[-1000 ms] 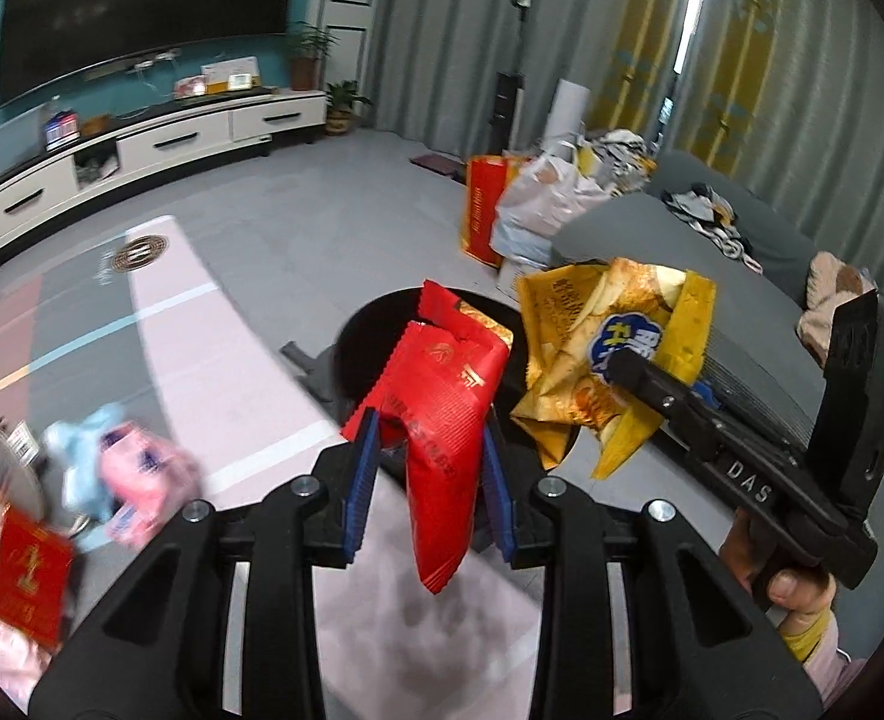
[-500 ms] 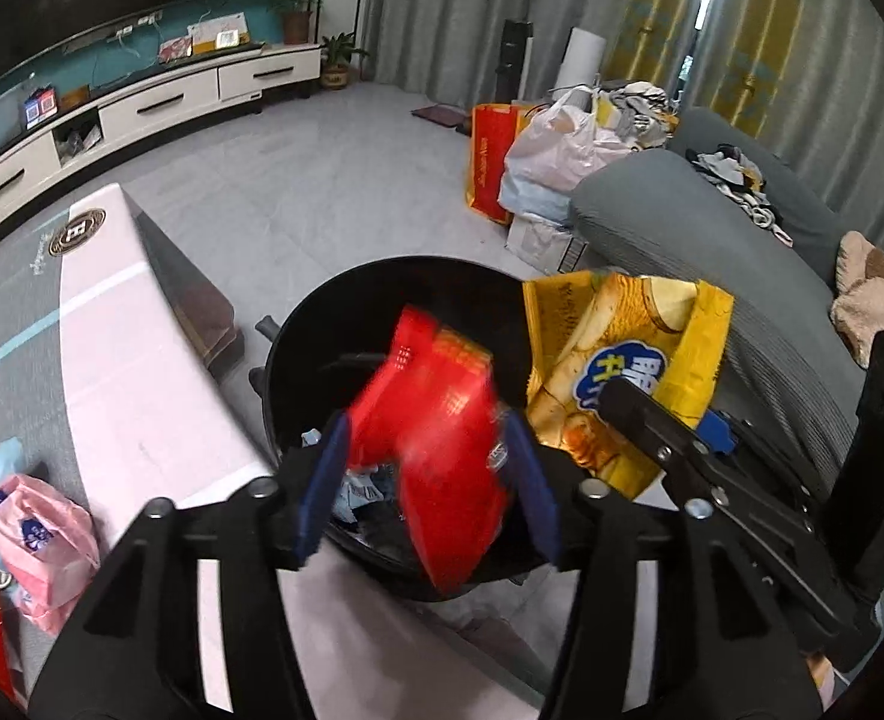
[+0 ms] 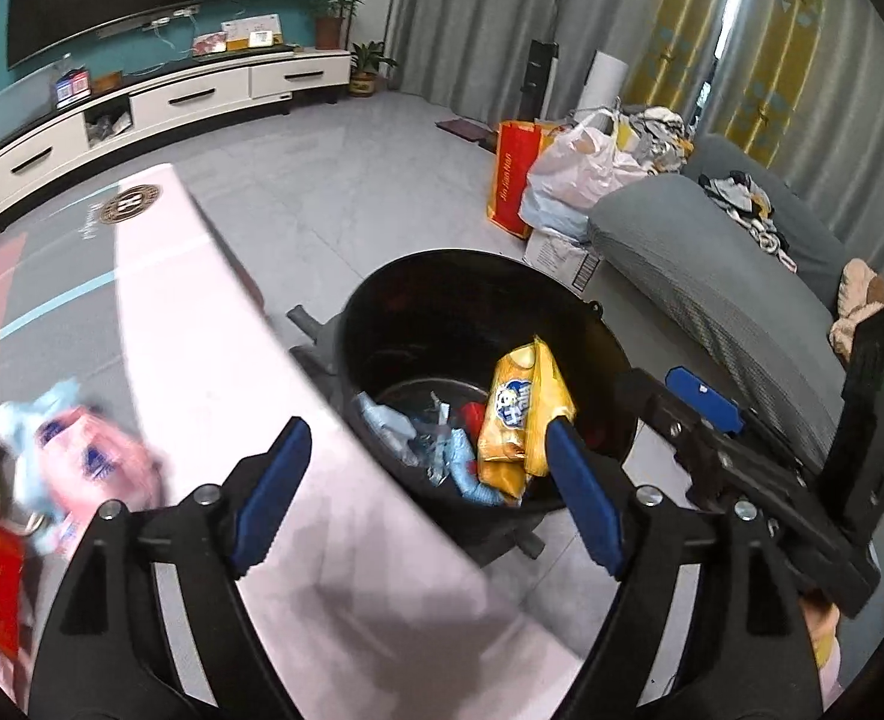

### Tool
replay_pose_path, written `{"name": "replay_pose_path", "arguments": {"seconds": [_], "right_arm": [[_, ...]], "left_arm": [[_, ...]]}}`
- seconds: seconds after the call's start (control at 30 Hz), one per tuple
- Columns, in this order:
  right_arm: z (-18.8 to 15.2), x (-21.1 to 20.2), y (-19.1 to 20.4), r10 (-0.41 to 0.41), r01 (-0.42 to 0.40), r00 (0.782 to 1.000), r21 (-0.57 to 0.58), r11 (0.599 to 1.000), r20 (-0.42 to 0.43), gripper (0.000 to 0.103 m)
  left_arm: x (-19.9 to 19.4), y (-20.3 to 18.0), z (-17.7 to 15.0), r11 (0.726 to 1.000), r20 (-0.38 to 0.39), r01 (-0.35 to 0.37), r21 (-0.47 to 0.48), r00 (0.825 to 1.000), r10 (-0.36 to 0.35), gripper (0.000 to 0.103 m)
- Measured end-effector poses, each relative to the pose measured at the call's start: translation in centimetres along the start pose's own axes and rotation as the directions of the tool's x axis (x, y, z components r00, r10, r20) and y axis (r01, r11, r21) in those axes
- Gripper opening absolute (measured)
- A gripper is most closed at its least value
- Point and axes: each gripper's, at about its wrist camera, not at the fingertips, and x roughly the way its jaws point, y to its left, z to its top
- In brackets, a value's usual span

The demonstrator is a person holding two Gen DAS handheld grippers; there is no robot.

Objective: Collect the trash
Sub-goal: 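Carry both bags over the black bin and release them inside, then return both tools to the table over the remaining trash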

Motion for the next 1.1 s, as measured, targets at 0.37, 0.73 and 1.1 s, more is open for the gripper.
{"name": "replay_pose_path", "arguments": {"seconds": [0.37, 0.73, 1.1], "right_arm": [[-1.6, -2.9, 4.6, -0.009, 0.002, 0.997, -0.095, 0.995, -0.077, 0.075], [-2.9, -6.9, 12.3, -0.022, 0.004, 0.998, -0.272, 0.962, -0.061, 0.084], [-3.7, -9.3, 17.4, 0.020, -0.036, 0.999, -0.375, 0.926, -0.048, 0.085]], "left_arm": [[-9.0, 6.0, -6.9, 0.971, 0.010, -0.216, -0.102, 0.976, 0.218, 0.091], [-16.4, 11.6, -12.6, 0.860, -0.063, -0.443, -0.254, 0.895, 0.442, 0.094], [-20.9, 14.8, -16.6, 0.814, -0.070, -0.460, -0.356, 0.881, 0.468, 0.095]]}}
